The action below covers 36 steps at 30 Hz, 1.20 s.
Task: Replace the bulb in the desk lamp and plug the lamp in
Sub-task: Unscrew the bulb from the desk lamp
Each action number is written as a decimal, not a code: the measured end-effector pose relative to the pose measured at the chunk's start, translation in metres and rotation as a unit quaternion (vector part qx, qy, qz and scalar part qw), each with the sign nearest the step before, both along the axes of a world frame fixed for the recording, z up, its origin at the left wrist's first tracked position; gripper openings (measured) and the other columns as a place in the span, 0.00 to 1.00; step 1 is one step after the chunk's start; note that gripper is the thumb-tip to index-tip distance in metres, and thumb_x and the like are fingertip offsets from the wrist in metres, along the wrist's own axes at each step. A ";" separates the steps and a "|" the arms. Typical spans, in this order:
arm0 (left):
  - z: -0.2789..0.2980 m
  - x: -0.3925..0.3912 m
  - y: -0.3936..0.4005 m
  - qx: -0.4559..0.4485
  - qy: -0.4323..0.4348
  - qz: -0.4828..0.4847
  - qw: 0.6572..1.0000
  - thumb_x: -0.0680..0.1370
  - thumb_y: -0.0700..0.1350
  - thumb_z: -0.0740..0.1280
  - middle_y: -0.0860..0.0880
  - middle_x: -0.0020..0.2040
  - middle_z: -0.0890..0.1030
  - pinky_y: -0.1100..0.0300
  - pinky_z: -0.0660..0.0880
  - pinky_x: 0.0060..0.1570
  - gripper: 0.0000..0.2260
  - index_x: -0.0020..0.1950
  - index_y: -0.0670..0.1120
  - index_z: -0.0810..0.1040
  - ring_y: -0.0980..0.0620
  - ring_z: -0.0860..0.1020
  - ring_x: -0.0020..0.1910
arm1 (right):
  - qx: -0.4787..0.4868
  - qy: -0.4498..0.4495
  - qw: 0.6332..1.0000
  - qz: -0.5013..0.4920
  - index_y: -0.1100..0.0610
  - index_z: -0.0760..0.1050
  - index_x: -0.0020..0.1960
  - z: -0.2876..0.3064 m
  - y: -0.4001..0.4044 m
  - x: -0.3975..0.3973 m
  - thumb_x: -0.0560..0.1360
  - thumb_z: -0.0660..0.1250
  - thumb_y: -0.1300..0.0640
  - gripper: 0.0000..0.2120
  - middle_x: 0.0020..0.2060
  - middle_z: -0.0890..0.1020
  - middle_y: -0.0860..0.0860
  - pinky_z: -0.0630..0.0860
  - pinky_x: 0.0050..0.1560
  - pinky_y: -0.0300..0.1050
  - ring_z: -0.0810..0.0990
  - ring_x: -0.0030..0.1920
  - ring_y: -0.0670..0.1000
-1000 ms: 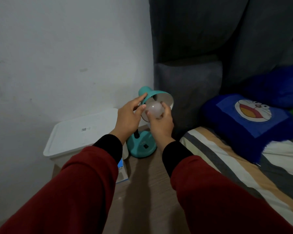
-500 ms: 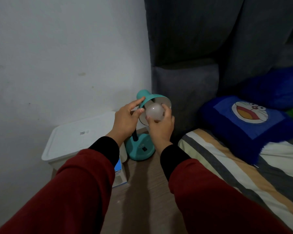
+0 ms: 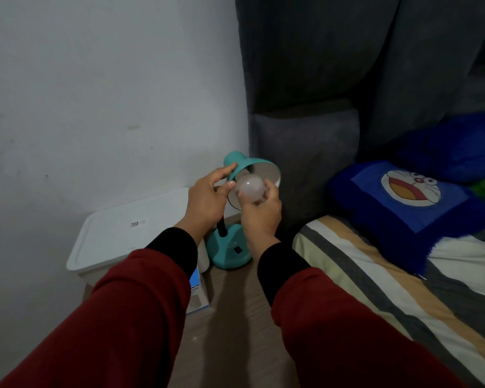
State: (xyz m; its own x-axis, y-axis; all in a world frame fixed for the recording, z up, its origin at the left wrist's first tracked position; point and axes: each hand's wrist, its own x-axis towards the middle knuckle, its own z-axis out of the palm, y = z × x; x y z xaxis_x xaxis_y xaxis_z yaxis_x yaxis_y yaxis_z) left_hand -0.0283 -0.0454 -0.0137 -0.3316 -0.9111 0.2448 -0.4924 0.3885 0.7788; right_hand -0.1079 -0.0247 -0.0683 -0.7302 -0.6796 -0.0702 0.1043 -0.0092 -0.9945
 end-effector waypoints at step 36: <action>0.000 -0.005 -0.001 -0.001 0.005 0.004 1.000 0.78 0.40 0.64 0.51 0.66 0.76 0.71 0.64 0.58 0.18 0.68 0.50 0.74 0.61 0.74 0.58 | -0.026 -0.052 0.998 0.018 0.47 0.64 0.71 0.005 0.002 -0.010 0.71 0.72 0.55 0.31 0.63 0.68 0.51 0.74 0.64 0.49 0.72 0.61 0.50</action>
State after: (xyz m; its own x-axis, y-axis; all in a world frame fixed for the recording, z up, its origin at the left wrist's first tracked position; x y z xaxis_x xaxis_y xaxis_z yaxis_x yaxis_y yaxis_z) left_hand -0.0330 -0.0463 -0.0135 -0.3222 -0.9133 0.2492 -0.4876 0.3857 0.7833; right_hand -0.1179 -0.0223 -0.0637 -0.6963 -0.7094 -0.1087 0.2088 -0.0552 -0.9764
